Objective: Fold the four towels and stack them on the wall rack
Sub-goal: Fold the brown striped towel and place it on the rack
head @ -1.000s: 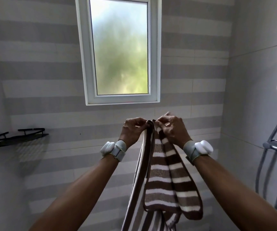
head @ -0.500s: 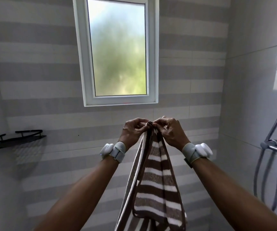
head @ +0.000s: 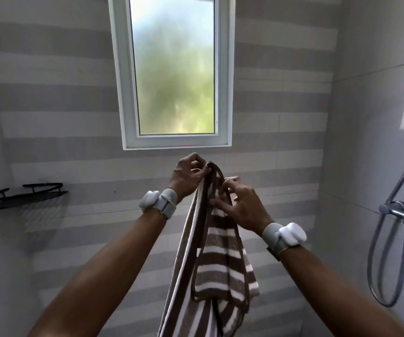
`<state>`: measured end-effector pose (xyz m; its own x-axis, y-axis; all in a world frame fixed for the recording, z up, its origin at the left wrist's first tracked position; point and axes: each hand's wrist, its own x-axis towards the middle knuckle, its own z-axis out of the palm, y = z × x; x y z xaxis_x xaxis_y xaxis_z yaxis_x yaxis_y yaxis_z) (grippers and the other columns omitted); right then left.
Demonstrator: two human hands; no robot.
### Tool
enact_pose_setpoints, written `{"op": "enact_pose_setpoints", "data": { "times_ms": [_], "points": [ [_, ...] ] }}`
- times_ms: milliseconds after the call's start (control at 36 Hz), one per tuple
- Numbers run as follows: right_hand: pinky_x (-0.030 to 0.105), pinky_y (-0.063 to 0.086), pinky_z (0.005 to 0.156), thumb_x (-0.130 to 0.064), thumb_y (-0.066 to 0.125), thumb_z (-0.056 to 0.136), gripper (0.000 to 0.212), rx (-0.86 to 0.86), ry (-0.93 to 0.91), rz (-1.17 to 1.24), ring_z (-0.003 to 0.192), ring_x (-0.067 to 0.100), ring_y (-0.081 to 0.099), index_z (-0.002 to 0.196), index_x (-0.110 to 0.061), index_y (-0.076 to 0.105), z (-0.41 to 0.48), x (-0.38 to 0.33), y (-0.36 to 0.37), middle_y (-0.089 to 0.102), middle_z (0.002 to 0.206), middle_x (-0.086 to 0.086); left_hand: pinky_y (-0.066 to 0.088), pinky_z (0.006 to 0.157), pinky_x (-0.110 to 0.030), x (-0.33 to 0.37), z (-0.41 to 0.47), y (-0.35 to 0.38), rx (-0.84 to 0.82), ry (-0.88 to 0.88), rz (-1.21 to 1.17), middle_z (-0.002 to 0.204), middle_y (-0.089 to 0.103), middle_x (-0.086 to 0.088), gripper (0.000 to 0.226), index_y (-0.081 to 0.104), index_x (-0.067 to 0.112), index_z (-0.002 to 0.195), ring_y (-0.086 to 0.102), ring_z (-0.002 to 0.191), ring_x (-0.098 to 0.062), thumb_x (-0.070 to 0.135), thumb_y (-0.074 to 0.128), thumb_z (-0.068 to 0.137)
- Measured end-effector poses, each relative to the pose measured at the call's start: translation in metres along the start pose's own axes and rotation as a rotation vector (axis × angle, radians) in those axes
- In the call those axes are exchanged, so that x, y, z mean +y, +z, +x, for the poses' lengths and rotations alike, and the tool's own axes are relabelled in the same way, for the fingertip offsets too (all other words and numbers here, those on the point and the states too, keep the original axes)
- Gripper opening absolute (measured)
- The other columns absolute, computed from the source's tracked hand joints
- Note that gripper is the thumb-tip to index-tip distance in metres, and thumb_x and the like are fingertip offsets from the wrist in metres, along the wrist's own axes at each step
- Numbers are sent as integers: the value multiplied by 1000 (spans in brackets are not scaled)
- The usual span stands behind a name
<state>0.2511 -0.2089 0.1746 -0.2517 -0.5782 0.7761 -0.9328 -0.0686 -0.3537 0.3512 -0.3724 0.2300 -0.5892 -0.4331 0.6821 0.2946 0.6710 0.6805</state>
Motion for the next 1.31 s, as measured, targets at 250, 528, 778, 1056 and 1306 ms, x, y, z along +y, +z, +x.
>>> {"op": "enact_pose_setpoints", "data": {
  "times_ms": [250,528,778,1056,1306],
  "points": [
    [40,54,78,-89,56,67,70,-43,210,-272,89,17,60,102,-29,50,-11,-6,20,56,98,-10,54,66,-33,4,9,6,160,25,174,67,65,7,13,63,22,71,57,60,-8,31,71,71],
    [38,48,69,-39,51,87,16,-71,283,-197,86,36,63,91,-23,49,-8,25,22,68,87,7,48,63,-19,5,11,-16,260,8,260,71,66,9,12,66,19,79,60,62,-6,28,73,82],
    [32,49,73,-18,61,91,11,-280,156,53,79,10,63,101,-16,63,9,37,-5,70,88,2,38,68,-25,-12,24,-47,233,-107,218,79,56,1,4,52,13,96,51,73,-17,14,48,99],
    [34,47,77,-15,78,83,26,-302,389,507,83,20,59,94,6,67,-3,73,-42,66,86,7,51,75,-39,-21,35,-87,461,-190,229,95,66,-17,10,47,18,101,63,83,-34,24,53,97],
    [34,53,77,-5,79,80,14,-217,473,483,81,19,66,91,2,73,-10,91,-44,74,86,14,49,81,-40,-32,33,-77,488,-236,248,101,67,-18,13,49,14,103,64,93,-36,23,54,97]
  ]
}}
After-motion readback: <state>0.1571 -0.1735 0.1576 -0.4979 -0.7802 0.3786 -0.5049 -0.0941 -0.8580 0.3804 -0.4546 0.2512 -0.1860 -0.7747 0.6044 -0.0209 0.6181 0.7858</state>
